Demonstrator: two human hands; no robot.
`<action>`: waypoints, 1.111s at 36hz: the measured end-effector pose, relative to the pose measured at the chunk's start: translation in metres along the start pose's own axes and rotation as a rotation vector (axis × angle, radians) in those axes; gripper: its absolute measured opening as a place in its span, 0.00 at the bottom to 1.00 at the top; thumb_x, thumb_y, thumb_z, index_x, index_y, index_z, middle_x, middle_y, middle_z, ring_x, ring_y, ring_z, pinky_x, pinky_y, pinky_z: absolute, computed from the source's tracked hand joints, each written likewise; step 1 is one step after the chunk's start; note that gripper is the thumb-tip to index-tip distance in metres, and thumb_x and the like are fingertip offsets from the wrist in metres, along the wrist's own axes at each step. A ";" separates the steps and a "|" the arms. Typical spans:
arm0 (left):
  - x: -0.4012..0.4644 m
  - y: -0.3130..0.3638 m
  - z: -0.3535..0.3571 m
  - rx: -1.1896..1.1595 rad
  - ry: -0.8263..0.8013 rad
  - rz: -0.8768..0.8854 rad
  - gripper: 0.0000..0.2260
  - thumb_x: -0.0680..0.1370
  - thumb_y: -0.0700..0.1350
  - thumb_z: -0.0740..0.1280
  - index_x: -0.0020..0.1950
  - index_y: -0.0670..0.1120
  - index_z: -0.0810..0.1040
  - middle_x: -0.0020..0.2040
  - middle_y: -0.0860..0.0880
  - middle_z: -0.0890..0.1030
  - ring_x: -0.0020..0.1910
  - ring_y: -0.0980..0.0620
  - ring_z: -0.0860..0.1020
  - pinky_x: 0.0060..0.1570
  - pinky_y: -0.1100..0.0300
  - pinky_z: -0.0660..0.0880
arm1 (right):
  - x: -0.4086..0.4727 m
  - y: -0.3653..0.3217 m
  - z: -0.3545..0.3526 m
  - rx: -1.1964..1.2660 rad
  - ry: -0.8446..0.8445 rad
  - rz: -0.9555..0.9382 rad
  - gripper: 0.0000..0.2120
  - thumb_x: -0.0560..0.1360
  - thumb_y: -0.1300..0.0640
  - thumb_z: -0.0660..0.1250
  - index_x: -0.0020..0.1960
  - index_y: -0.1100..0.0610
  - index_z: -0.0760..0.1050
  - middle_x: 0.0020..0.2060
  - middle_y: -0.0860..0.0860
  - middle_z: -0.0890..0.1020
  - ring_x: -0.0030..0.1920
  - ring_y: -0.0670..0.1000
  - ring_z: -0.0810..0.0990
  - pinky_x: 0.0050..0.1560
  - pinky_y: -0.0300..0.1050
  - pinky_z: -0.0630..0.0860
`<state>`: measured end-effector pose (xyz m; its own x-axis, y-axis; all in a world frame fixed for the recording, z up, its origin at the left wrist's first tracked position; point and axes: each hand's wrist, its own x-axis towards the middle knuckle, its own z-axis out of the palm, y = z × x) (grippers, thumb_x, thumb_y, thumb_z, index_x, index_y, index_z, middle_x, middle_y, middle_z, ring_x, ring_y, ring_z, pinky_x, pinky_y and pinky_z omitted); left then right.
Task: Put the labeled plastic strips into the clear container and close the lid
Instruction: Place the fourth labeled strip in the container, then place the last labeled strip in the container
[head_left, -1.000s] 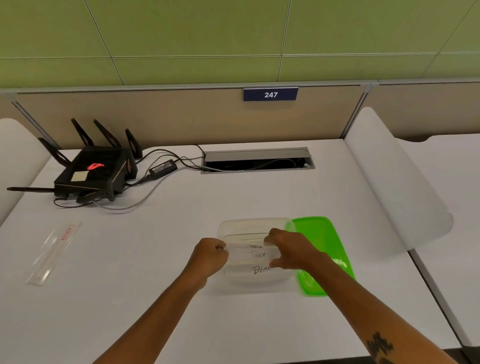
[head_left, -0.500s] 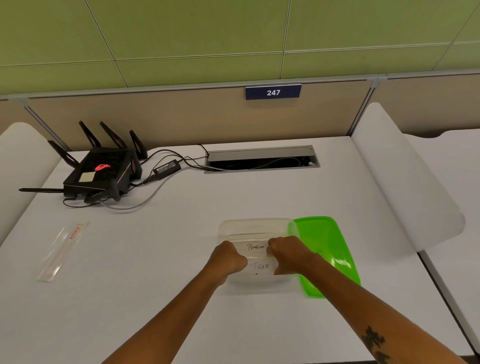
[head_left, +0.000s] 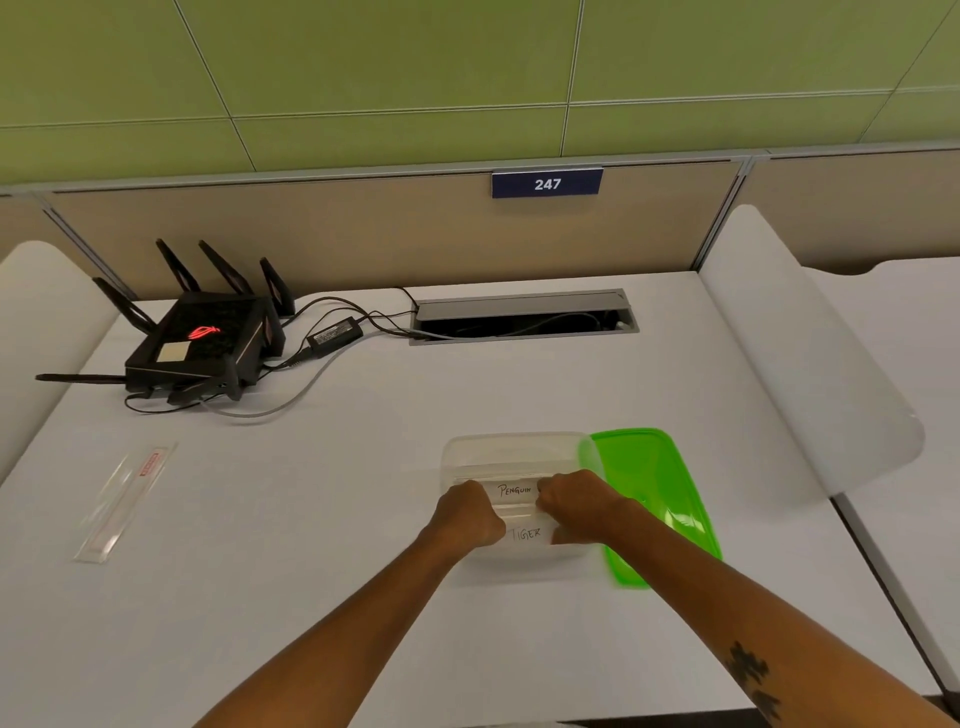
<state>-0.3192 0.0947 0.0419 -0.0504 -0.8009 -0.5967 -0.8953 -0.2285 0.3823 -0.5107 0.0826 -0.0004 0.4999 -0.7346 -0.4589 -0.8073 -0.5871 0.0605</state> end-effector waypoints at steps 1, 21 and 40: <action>0.001 -0.001 0.001 0.002 -0.004 0.007 0.16 0.74 0.43 0.70 0.60 0.40 0.77 0.52 0.45 0.81 0.52 0.45 0.81 0.44 0.59 0.76 | 0.000 0.000 0.000 0.004 -0.007 0.003 0.20 0.74 0.49 0.72 0.60 0.60 0.76 0.56 0.57 0.79 0.55 0.60 0.81 0.47 0.51 0.76; -0.012 -0.054 -0.052 -0.185 0.396 0.292 0.12 0.79 0.52 0.67 0.56 0.48 0.85 0.53 0.51 0.87 0.53 0.48 0.84 0.52 0.54 0.81 | 0.019 -0.049 -0.068 0.366 0.567 0.214 0.09 0.78 0.44 0.69 0.48 0.48 0.83 0.40 0.44 0.84 0.40 0.48 0.82 0.35 0.42 0.75; 0.000 -0.319 -0.142 -0.154 0.647 -0.001 0.11 0.80 0.48 0.68 0.59 0.46 0.84 0.55 0.47 0.87 0.53 0.45 0.85 0.52 0.55 0.80 | 0.163 -0.242 -0.108 0.541 0.326 0.001 0.23 0.80 0.47 0.67 0.72 0.54 0.73 0.69 0.50 0.76 0.71 0.52 0.72 0.62 0.52 0.77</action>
<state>0.0295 0.0887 0.0202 0.2691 -0.9605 -0.0716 -0.8195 -0.2674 0.5068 -0.2002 0.0681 0.0060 0.4997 -0.8512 -0.1602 -0.8097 -0.3934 -0.4354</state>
